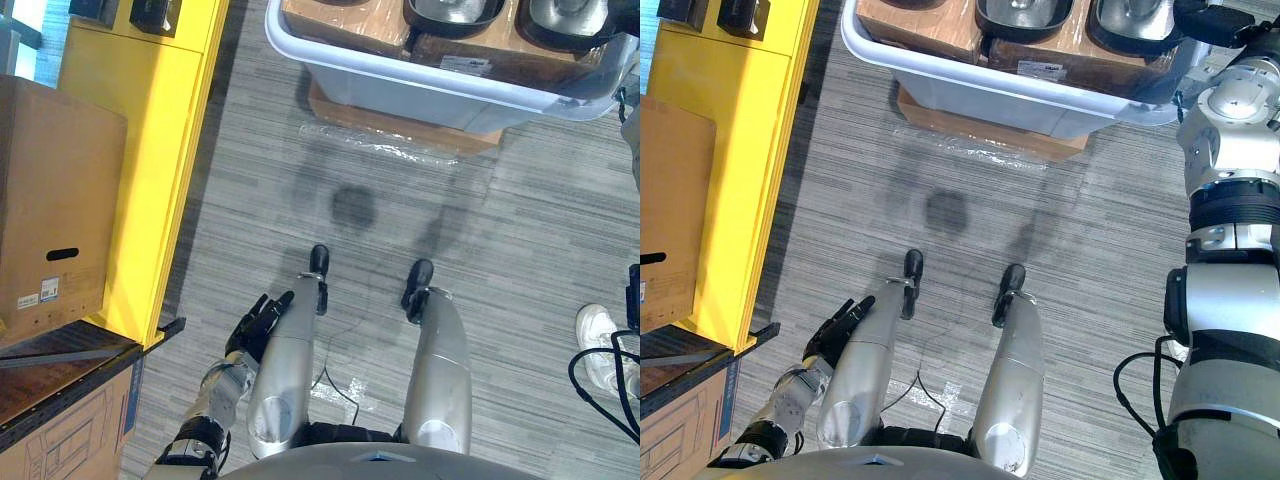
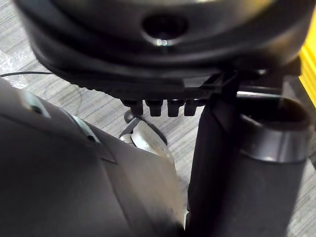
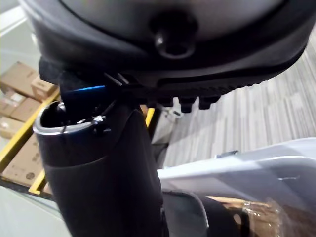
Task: Walk over and take three plastic housings, then place them on the shelf
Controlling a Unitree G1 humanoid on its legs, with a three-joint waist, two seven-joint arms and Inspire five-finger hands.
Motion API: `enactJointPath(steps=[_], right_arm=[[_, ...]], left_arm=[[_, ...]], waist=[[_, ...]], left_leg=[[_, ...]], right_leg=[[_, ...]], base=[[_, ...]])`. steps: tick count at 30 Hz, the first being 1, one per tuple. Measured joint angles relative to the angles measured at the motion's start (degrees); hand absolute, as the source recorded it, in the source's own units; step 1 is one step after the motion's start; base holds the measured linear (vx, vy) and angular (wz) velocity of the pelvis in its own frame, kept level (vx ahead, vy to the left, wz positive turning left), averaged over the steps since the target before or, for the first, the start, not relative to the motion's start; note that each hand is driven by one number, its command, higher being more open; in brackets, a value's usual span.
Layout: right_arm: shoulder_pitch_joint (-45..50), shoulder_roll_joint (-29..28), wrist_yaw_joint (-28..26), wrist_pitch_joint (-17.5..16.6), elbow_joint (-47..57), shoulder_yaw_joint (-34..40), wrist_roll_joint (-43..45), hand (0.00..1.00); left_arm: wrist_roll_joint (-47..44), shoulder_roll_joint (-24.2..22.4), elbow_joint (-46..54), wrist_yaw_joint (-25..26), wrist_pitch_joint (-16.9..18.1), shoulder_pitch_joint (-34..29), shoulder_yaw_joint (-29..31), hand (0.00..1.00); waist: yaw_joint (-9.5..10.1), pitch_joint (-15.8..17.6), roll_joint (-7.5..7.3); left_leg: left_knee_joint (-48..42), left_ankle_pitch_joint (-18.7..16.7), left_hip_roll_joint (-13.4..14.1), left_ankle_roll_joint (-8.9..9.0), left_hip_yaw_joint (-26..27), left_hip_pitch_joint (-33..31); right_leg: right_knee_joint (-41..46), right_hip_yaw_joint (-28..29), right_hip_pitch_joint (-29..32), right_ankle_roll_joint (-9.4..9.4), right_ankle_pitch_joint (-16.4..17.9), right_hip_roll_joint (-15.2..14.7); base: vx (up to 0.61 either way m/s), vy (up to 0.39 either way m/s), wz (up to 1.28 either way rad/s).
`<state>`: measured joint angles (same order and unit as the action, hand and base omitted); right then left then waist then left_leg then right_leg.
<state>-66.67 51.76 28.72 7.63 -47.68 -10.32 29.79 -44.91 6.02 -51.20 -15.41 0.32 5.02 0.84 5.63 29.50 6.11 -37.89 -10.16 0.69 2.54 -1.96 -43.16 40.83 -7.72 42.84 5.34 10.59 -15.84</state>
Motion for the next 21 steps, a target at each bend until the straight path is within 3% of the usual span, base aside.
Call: enactJointPath(steps=[2, 7, 8, 13, 21], right_arm=[[0.00, 0.07, -0.95, 0.65, -0.45, -1.74, -0.10, 1.00], [-1.36, 0.08, -2.07, 5.89, -2.42, -3.73, -0.06, 1.00], [-1.99, 0.10, -2.55, 6.50, -3.08, -3.96, -0.07, 0.00], [-3.31, 1.88, -5.11, 8.87, -5.15, -6.84, -0.26, 0.00], [-3.58, 5.19, -3.82, 11.61, -11.14, -8.61, -0.24, 0.00]], left_arm=[[0.00, -0.27, -0.11, 0.00, 0.00, 0.00, -0.01, 1.00], [-0.25, -0.50, -0.16, -0.25, 0.02, 0.00, -0.07, 1.00], [-0.26, -0.50, -0.17, -0.25, 0.02, 0.00, -0.09, 1.00], [-2.36, -0.49, -0.34, -0.05, -0.01, 0.01, -0.76, 1.00], [-2.36, -0.49, -0.59, 0.31, 0.20, 0.17, -1.01, 1.00]], waist=[[0.19, -0.11, 0.37], [0.71, -0.09, 0.65], [0.73, -0.09, 0.65], [1.32, -0.16, 0.76], [1.84, -0.19, 0.79]], left_leg=[[0.03, 0.06, -0.01, 0.01, -0.11, -0.14], [0.17, 0.24, -0.06, 0.08, -0.18, -0.51], [0.16, 0.24, -0.09, 0.08, -0.17, -0.54], [0.03, 0.27, -0.10, 0.10, -0.37, -1.17], [0.02, 0.48, -0.12, 0.25, -0.81, -1.44]], right_leg=[[0.01, -0.15, 0.07, 0.00, 0.00, -0.02], [0.01, -0.42, 0.33, -0.01, 0.01, -0.06], [0.02, -0.41, 0.38, -0.01, 0.01, -0.09], [0.08, -0.63, 0.79, -0.01, 0.01, -0.11], [0.15, -1.20, 0.84, -0.02, 0.01, -0.12]], base=[[0.00, -0.004, 0.02], [0.00, -0.004, 0.02], [0.00, 0.000, 0.00], [0.00, -0.001, 0.01], [0.01, -0.002, 0.02]])
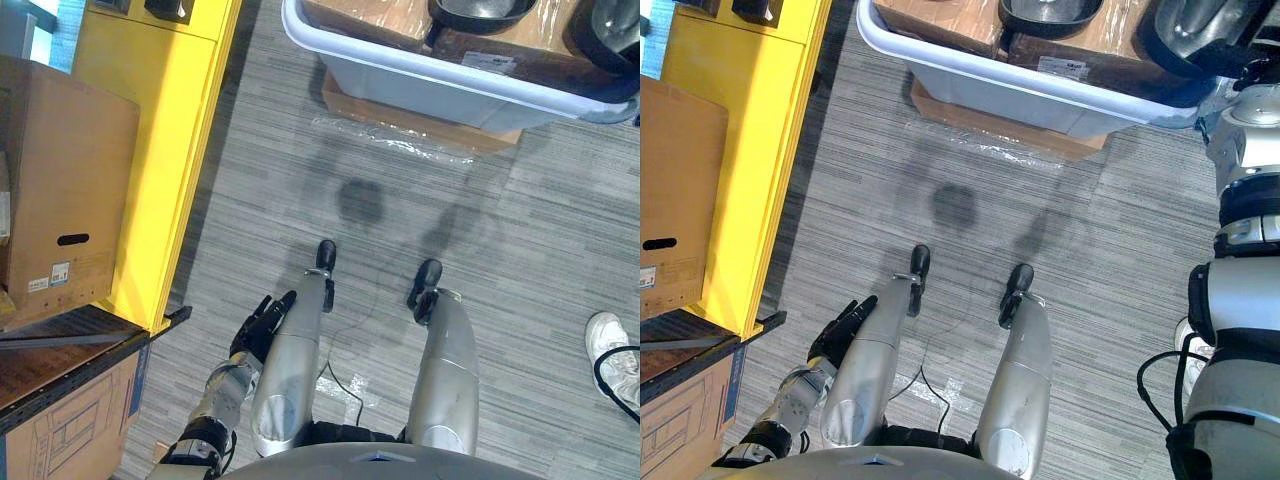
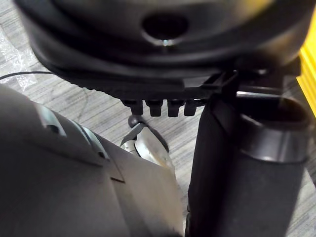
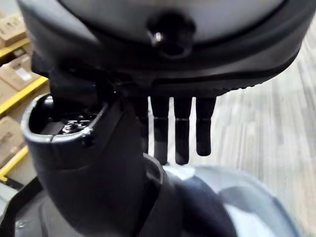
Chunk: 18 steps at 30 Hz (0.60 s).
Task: Walk over and take three plastic housings, then place them on the shelf
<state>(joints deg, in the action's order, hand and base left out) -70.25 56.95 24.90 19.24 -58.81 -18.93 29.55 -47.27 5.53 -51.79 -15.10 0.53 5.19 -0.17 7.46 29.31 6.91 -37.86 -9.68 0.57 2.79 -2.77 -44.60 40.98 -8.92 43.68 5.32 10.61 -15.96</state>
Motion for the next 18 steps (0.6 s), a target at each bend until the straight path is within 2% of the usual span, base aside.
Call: enactJointPath(steps=[9, 11, 14, 18], right_arm=[[3.00, -1.22, 2.56, -0.32, 0.10, -1.18, 0.13, 0.00], [4.79, -2.39, 3.52, -1.85, 0.12, -0.62, 0.11, 0.00], [7.33, -3.80, 4.39, -4.83, 1.27, 3.11, 0.02, 0.00], [13.81, -3.97, 6.32, -8.23, 11.67, 13.04, -5.48, 0.00]], left_arm=[[0.14, -0.06, -1.36, 0.74, 0.68, 0.04, -1.07, 1.00], [0.45, -0.04, -1.96, 0.75, 1.13, -0.05, -1.07, 1.00], [1.02, -0.21, -2.27, 0.76, 2.47, -0.17, -1.20, 1.00], [3.17, -0.59, -0.35, 2.14, 4.87, -0.84, -1.25, 1.00]], waist=[[0.06, -0.62, 0.74], [0.06, -0.74, 0.75], [-0.13, -0.75, 0.74], [-1.66, -0.80, 0.28]], left_leg=[[0.46, 0.21, -0.03, -0.01, -0.22, 3.22], [1.40, 0.59, -0.07, 0.05, -0.24, 4.68], [2.92, 1.05, -0.09, 0.12, -0.27, 7.30], [5.61, 1.59, 0.19, 0.34, -0.84, 12.03]], right_leg=[[-0.41, -0.45, -3.44, -0.01, 0.01, -0.09], [-1.10, -0.58, -4.82, -0.01, 0.00, -0.16], [-2.01, -1.13, -7.14, -0.01, 0.01, -0.23], [-4.63, -2.75, -12.45, 0.01, -0.02, 0.02]], base=[[0.00, -0.002, 0.01], [0.00, -0.021, 0.04], [0.00, -0.037, 0.04], [0.03, -0.038, 0.08]])
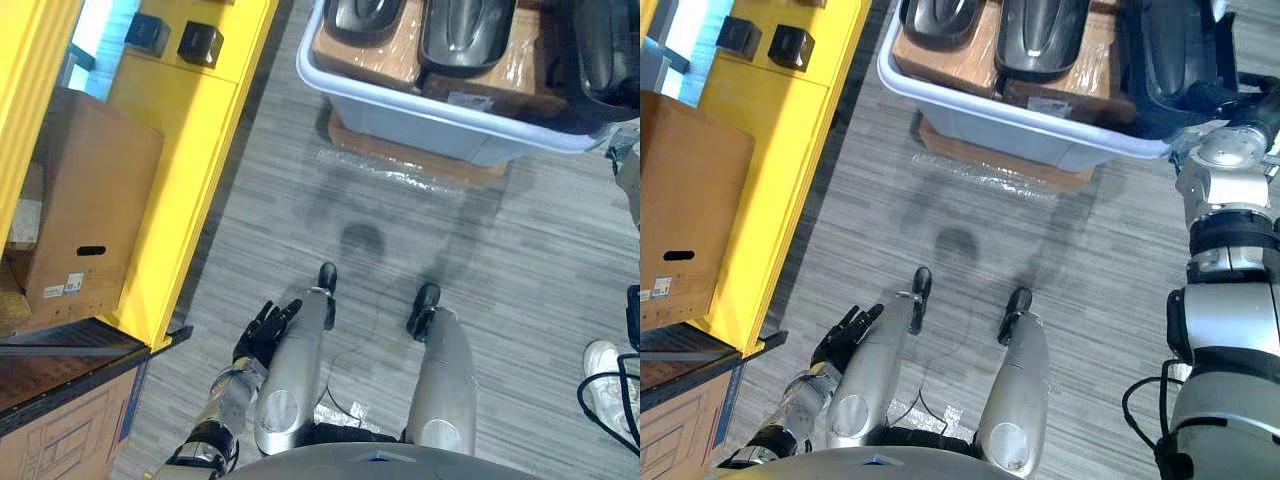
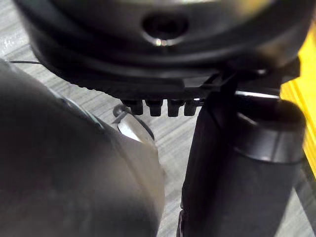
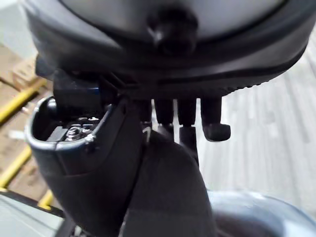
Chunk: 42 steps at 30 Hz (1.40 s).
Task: Walk over and take three plastic housings, then place them on the shelf
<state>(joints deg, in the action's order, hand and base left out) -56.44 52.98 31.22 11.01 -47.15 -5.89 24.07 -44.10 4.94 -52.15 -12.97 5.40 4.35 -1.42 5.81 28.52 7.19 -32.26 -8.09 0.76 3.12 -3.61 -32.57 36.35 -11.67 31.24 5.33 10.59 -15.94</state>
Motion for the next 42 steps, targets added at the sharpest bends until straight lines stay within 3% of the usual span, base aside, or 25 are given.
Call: enactJointPath(steps=[2, 6, 8, 11, 15, 19, 26, 29, 33, 37, 42], right_arm=[[4.86, -0.24, 0.71, -2.14, 6.72, 4.38, -3.46, 0.00], [18.09, -7.46, 2.13, -8.57, 21.59, 18.41, -6.01, 0.00], [23.24, -11.33, 2.86, -11.05, 23.08, 21.23, -10.18, 0.00], [26.11, -11.88, 3.75, -11.96, 23.07, 22.58, -14.65, 0.00], [26.34, -12.79, 5.48, -13.04, 23.39, 24.48, -20.23, 0.00], [27.16, -15.51, 5.22, -13.55, 27.65, 24.12, -26.12, 0.00], [29.17, -21.77, 5.39, -20.32, 36.30, 18.02, -35.09, 0.00], [31.41, -25.56, 5.53, -25.17, 41.60, 14.77, -37.51, 0.00], [34.58, -31.51, 6.19, -28.61, 45.66, 9.25, -42.27, 0.00], [37.64, -35.50, 6.72, -29.60, 45.82, 4.29, -46.26, 0.00], [42.15, -38.43, 5.20, -30.67, 45.32, -3.34, -47.58, 0.00]], left_arm=[[0.26, 0.05, 2.38, 1.91, 1.25, -0.71, 0.04, 1.00], [2.81, 0.10, 12.35, 5.55, 2.27, -3.36, -0.07, 1.00], [4.09, 0.77, 18.69, 6.13, 2.79, -5.83, -0.46, 1.00], [4.29, 1.12, 27.32, 6.58, 2.73, -8.23, -1.10, 1.00], [4.24, 3.00, 42.64, 6.51, 1.21, -9.01, -0.41, 1.00], [1.17, 3.35, 54.59, 4.65, -3.06, -8.18, 0.39, 1.00], [-3.89, 2.68, 59.33, 1.17, -8.64, -3.37, -7.14, 1.00], [-6.81, 1.71, 59.26, 1.68, -11.79, -2.13, -11.25, 1.00], [-7.72, 1.47, 58.67, 6.39, -11.87, -1.03, -14.89, 1.00], [-8.14, 0.67, 56.48, 10.35, -11.14, 1.18, -16.29, 1.00], [-12.50, 0.27, 56.11, 12.72, -4.79, 2.50, -18.06, 1.00]], waist=[[-0.60, -0.08, -1.06], [-1.86, -1.68, -5.03], [-2.63, -6.47, -7.99], [-3.26, -10.82, -9.17], [-3.75, -14.87, -8.93], [-3.95, -17.19, -7.70], [-4.21, -19.98, -7.25], [-4.39, -21.38, -7.43], [-4.65, -23.21, -7.87], [-4.68, -24.31, -8.32], [-4.64, -24.46, -8.38]], left_leg=[[1.51, 0.17, 0.20, 0.17, -0.01, 2.70], [7.34, 0.64, 1.55, 0.64, 0.31, 11.71], [12.95, 1.95, 2.25, 0.90, 0.25, 16.18], [17.39, 3.00, 3.08, 1.03, 0.09, 19.20], [21.59, 3.87, 3.17, 0.85, 0.35, 22.54], [23.76, 4.03, 2.97, 0.79, 0.45, 25.31], [26.04, 4.50, 2.88, 0.73, 1.39, 28.39], [27.27, 5.05, 2.72, 0.52, 1.95, 29.27], [27.62, 5.23, 2.62, 0.42, 3.04, 30.06], [28.35, 6.12, 2.41, 0.36, 3.02, 30.41], [31.43, 8.15, 1.71, 0.08, 2.97, 31.32]], right_leg=[[-1.41, -0.50, -2.61, 0.03, -0.04, 0.16], [-7.91, -2.03, -12.20, 0.46, -1.10, 1.79], [-14.37, -3.00, -17.04, 0.49, -2.82, 3.23], [-22.38, -3.73, -21.57, 0.53, -5.96, 5.11], [-31.98, -4.07, -27.22, 0.84, -10.11, 6.49], [-34.91, -4.85, -30.42, 1.07, -11.04, 6.62], [-35.59, -5.15, -32.41, 1.35, -11.22, 6.43], [-35.59, -4.82, -32.43, 1.57, -11.36, 6.21], [-35.56, -3.76, -32.46, 1.77, -11.51, 6.04], [-35.54, -3.75, -32.52, 1.56, -11.81, 5.91], [-35.59, -3.88, -32.16, 1.45, -12.57, 5.62]], base=[[0.06, -0.041, 0.03], [0.13, -0.035, -0.05], [0.19, -0.017, -0.02], [0.15, -0.003, -0.04], [0.12, 0.014, -0.04], [0.07, -0.003, 0.03], [0.02, -0.002, -0.03], [-0.02, 0.010, -0.08], [-0.03, 0.011, -0.12], [-0.08, 0.002, 0.01], [-0.08, 0.005, 0.03]])
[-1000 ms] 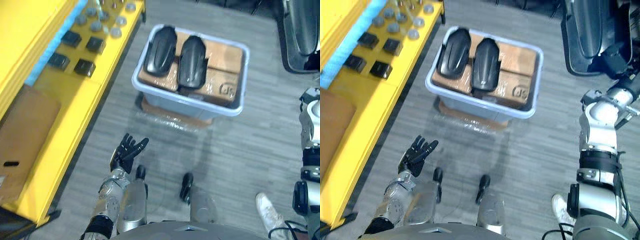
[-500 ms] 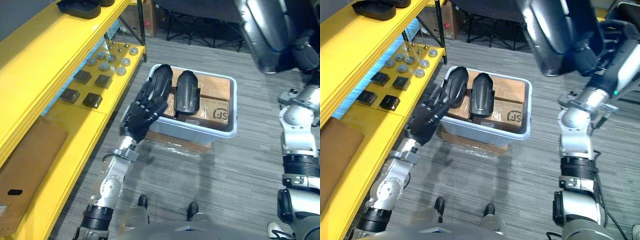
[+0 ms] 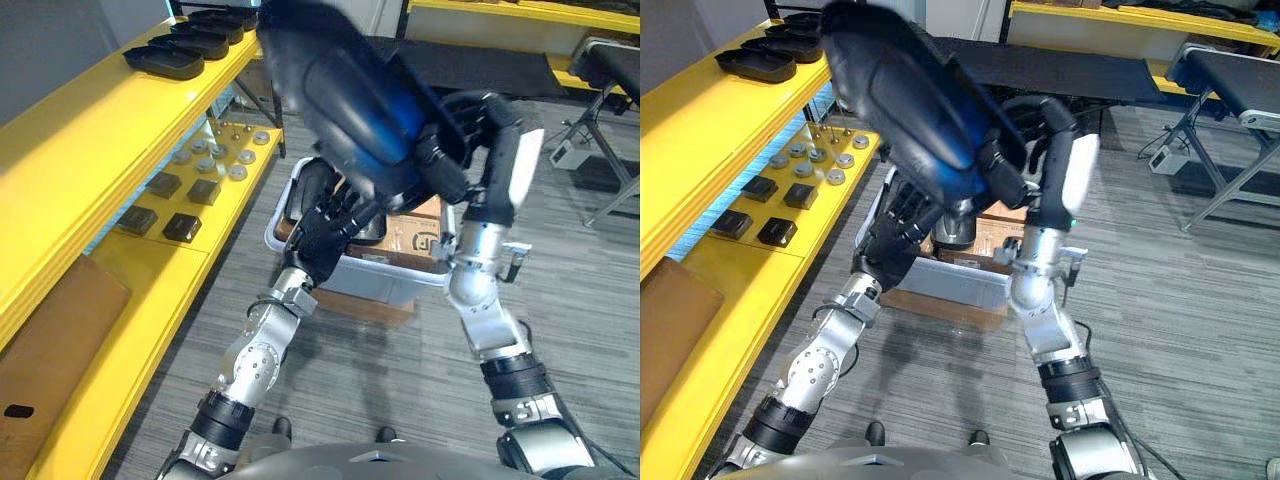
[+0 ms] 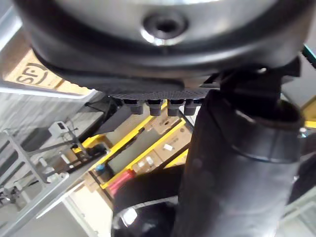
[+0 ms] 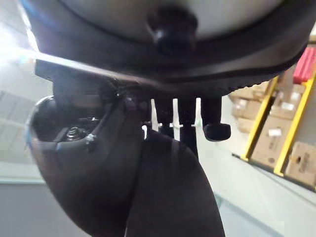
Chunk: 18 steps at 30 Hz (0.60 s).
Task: Walk over and take three plastic housings, then place them on the shelf
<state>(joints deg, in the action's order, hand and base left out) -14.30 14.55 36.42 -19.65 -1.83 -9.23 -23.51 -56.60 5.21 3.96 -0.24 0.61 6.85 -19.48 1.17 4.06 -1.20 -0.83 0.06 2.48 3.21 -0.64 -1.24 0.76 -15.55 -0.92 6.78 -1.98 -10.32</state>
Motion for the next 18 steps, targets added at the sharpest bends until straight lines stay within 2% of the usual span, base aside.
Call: enactJointPath(steps=[6, 12, 13, 18], right_arm=[[0.28, -2.46, -1.16, -1.24, -4.85, -4.61, -0.80, 0.00], [1.53, -3.20, -0.35, -3.04, -6.94, -6.15, -0.68, 0.00], [2.34, -3.13, 0.24, -3.44, -7.42, -6.20, -0.65, 0.00], [2.98, -3.03, 1.97, -3.76, -9.69, -6.64, -0.23, 0.00]], left_arm=[[-4.75, -0.47, -0.10, 0.35, 5.82, 0.76, 0.00, 1.00], [-9.18, -0.17, -2.81, -0.63, 6.24, 2.18, -0.62, 1.00], [-9.75, -0.07, -3.42, -1.06, 5.67, 2.22, -0.97, 0.00], [-5.81, 1.15, -4.00, -0.93, 3.14, 2.28, -2.41, 0.00]], waist=[[0.06, -1.19, -0.67], [-0.20, -1.95, -1.60], [-0.24, -2.11, -1.84], [-0.54, -2.21, -1.98]], left_leg=[[1.42, 1.01, -0.17, -0.11, 0.04, 0.41], [1.58, 1.44, -0.45, -0.24, -0.03, -0.14], [1.58, 1.44, -0.47, -0.24, -0.04, -0.15], [1.38, 1.41, -0.46, -0.22, -0.09, -0.20]], right_leg=[[-0.61, -0.07, 0.06, -0.09, -0.51, -0.06], [-2.81, 0.04, -0.31, -0.13, -1.78, -0.03], [-2.90, 0.05, -0.36, -0.12, -1.81, -0.04], [-3.16, 0.10, -0.56, -0.27, -2.00, 0.01]], base=[[-0.02, 0.004, 0.00], [0.00, 0.000, 0.00], [0.00, 0.000, 0.00], [-0.01, -0.001, 0.00]])
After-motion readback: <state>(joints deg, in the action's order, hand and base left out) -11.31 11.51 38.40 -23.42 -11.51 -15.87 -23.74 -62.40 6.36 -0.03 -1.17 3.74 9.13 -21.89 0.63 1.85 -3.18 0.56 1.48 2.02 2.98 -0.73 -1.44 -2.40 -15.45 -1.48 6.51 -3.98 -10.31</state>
